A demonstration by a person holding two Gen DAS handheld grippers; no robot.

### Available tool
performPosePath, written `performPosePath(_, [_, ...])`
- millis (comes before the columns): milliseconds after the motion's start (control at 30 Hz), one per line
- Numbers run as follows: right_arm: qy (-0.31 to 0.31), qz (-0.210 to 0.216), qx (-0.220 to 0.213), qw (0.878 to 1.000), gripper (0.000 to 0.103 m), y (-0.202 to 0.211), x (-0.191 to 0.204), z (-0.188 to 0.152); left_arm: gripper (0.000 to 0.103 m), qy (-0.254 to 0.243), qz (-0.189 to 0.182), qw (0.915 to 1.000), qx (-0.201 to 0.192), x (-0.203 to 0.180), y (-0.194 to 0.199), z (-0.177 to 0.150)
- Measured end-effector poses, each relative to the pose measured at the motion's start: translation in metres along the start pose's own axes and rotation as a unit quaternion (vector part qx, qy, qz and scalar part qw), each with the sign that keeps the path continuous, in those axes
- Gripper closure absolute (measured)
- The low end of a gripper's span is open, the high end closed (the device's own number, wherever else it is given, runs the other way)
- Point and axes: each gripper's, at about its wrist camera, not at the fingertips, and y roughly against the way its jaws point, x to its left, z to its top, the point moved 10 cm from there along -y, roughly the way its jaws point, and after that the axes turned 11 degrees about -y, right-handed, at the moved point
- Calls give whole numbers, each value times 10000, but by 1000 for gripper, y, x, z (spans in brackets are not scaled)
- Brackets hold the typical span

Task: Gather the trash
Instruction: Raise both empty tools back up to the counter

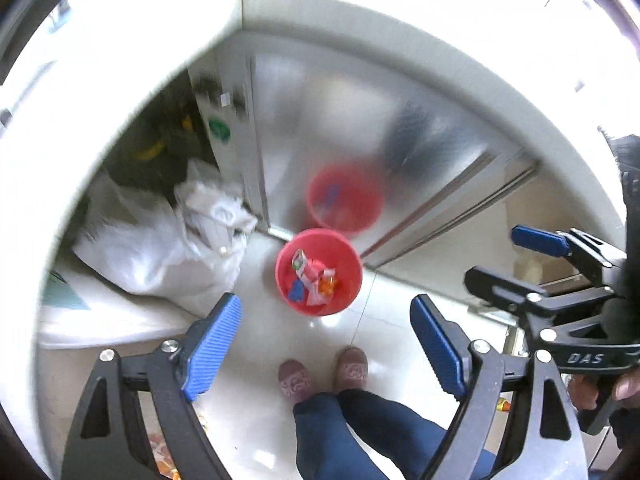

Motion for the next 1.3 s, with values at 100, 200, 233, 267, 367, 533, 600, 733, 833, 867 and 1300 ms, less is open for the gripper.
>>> performPosePath(100, [-176, 371, -71, 9991, 13, 30, 12, 15, 18, -135, 106, 9996, -235, -3, 40, 20])
performPosePath(200, [24, 369, -402, 9985, 13, 66, 24, 34, 18, -189, 285, 9985, -432, -2, 73, 38])
performPosePath(233, [140, 280, -530, 9981, 13, 77, 28, 40, 18, -150, 317, 9982, -496, -1, 85, 44])
performPosePath(267, [242, 214, -646, 9974, 13, 87, 31, 44, 18, -112, 318, 9979, -546, -3, 94, 50])
performPosePath(367, [449, 9, -917, 9948, 13, 116, 38, 57, 18, 15, 280, 9974, -668, -7, 123, 65])
performPosePath(533, [773, -259, -1052, 9911, 12, 142, 43, 76, 18, 43, 310, 9950, -946, -15, 162, 91])
performPosePath(600, [887, -90, -1234, 9883, 12, 157, 47, 86, 18, -49, 473, 9933, -1050, -17, 179, 102])
performPosePath(733, [870, 374, -1515, 9839, 12, 186, 56, 103, 18, -22, 666, 9901, -1234, -13, 207, 115])
performPosePath(833, [1110, 264, -1963, 9739, 12, 203, 62, 114, 2, 69, 864, 9875, -1315, -6, 222, 122])
performPosePath(867, [1199, 261, -2023, 9716, 12, 205, 67, 118, 0, 118, 918, 9865, -1352, -1, 226, 125])
performPosePath(1300, [1185, -21, -2179, 9688, 12, 203, 71, 172, 0, 184, 1054, 9873, -1177, 40, 222, 165])
